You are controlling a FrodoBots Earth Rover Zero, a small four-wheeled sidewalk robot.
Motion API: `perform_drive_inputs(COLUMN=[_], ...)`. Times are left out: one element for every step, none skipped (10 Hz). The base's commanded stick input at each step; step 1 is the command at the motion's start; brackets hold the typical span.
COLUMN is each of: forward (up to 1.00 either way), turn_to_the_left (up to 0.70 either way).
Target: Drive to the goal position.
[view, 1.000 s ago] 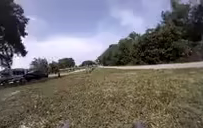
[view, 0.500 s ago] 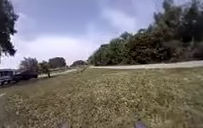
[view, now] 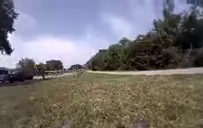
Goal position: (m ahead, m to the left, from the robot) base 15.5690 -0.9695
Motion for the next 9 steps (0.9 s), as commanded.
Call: perform_drive_inputs(forward=[0.7,0.7,0.7,0.7,0.7,0.7,0.7,0.7,0.7], turn_to_the_left=[0.0,0.0,0.0,0.0,0.0,0.0,0.0,0.0,0.0])
